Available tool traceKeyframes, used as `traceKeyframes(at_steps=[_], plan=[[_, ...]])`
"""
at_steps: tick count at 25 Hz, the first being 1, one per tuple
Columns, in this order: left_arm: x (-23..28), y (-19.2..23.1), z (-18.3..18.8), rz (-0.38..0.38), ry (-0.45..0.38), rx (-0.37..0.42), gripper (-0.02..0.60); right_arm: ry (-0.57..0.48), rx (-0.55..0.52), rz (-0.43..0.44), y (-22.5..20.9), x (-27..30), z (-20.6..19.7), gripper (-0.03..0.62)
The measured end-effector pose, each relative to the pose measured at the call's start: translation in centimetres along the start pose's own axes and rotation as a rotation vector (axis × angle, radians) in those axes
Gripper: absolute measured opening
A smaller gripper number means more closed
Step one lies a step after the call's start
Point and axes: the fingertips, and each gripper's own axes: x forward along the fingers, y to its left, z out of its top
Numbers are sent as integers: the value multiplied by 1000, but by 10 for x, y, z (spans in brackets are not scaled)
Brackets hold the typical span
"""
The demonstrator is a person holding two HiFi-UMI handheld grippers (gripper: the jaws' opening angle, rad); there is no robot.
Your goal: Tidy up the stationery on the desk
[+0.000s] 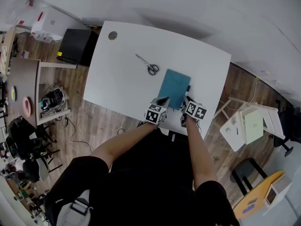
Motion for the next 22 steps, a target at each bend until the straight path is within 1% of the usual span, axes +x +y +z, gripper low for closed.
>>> traceKeyframes(at_steps=[8, 12, 16, 19, 22], plan=[[-8, 3, -1, -33, 2, 17, 14, -21, -31, -53, 0, -14, -4, 81], [-11, 1, -1, -85, 6, 38, 14, -56, -43, -101, 1, -28, -8, 81], [-13, -1, -4, -133, 13, 77, 14, -108, -21, -133, 1, -43, -17, 81], [-19, 1, -6, -142, 5, 102, 14, -141, -17, -141, 6, -57, -28, 81], [-33, 2, -12, -126, -9, 105, 14, -149, -53, -122, 21, -71, -47, 81]])
